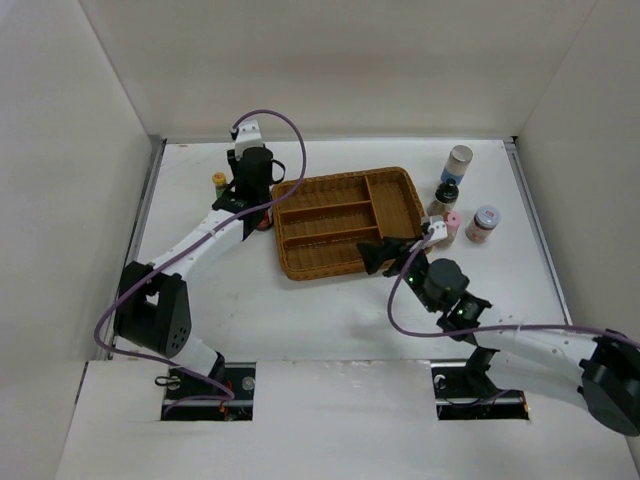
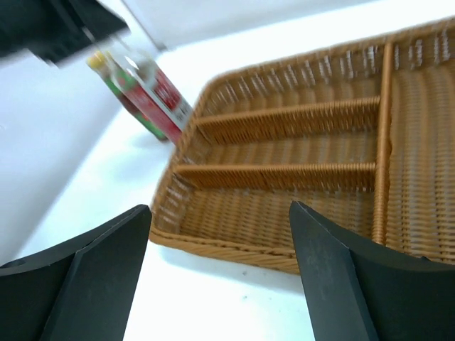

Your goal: Organize the condiment bottles

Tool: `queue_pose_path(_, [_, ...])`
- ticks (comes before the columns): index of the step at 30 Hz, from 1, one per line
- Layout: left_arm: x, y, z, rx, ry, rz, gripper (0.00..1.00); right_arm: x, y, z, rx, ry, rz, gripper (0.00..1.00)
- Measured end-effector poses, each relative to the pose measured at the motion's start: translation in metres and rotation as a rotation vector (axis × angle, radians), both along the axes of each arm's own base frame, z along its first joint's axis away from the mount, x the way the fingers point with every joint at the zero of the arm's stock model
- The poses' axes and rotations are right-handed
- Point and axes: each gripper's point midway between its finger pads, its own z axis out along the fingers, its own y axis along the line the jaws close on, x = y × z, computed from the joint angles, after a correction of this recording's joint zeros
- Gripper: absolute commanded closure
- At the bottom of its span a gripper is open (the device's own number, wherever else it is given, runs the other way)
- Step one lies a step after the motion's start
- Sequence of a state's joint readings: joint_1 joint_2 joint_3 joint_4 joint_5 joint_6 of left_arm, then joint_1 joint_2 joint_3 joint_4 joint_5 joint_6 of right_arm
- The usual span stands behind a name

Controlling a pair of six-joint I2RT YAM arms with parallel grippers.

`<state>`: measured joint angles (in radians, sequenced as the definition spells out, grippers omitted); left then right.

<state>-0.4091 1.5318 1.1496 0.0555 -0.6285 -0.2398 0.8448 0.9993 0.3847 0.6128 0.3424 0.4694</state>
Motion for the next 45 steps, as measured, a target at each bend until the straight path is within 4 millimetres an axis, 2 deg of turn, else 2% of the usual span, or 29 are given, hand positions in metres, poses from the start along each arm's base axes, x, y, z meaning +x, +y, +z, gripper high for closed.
queue_pose_path(5, [-0.001, -0.004, 0.002, 0.011, -0.002, -0.005, 0.84, -0.007, -0.028, 0.024, 0.09, -0.076, -0.061, 0.15])
queue_pose_path(9, [-0.001, -0.007, 0.012, 0.054, 0.001, -0.022, 0.84, 0.0, -0.05, 0.029, 0.133, -0.09, -0.137, 0.13])
queue_pose_path(13, [0.006, -0.012, 0.058, 0.084, -0.067, -0.035, 0.84, 0.009, -0.065, 0.023, 0.157, -0.063, -0.198, 0.12])
queue_pose_path(16, [0.009, -0.019, 0.11, 0.077, -0.163, -0.042, 0.84, 0.016, -0.077, 0.021, 0.183, -0.044, -0.241, 0.12])
queue_pose_path(20, [0.002, -0.045, 0.17, 0.04, -0.285, -0.092, 0.84, 0.024, -0.091, 0.015, 0.206, -0.016, -0.294, 0.11])
queue_pose_path(22, [-0.004, -0.063, 0.186, 0.023, -0.32, -0.132, 0.84, 0.026, -0.097, 0.01, 0.211, -0.002, -0.313, 0.11])
queue_pose_path(25, [-0.009, -0.091, 0.197, 0.0, -0.346, -0.19, 0.84, 0.028, -0.101, 0.004, 0.213, 0.018, -0.327, 0.11])
queue_pose_path(28, [0.0, -0.122, 0.195, -0.009, -0.349, -0.24, 0.84, 0.028, -0.102, 0.001, 0.214, 0.027, -0.328, 0.11])
queue_pose_path(30, [0.011, -0.142, 0.185, -0.004, -0.334, -0.268, 0.84, 0.03, -0.102, -0.001, 0.212, 0.034, -0.33, 0.11])
queue_pose_path(37, [0.044, -0.21, 0.122, 0.04, -0.235, -0.372, 0.85, 0.03, -0.102, -0.005, 0.207, 0.047, -0.333, 0.1])
queue_pose_path(41, [0.05, -0.231, 0.093, 0.05, -0.189, -0.414, 0.85, 0.031, -0.103, -0.005, 0.208, 0.047, -0.336, 0.09])
queue_pose_path(45, [0.054, -0.239, 0.079, 0.032, -0.17, -0.43, 0.85, 0.031, -0.103, -0.006, 0.206, 0.049, -0.336, 0.09])
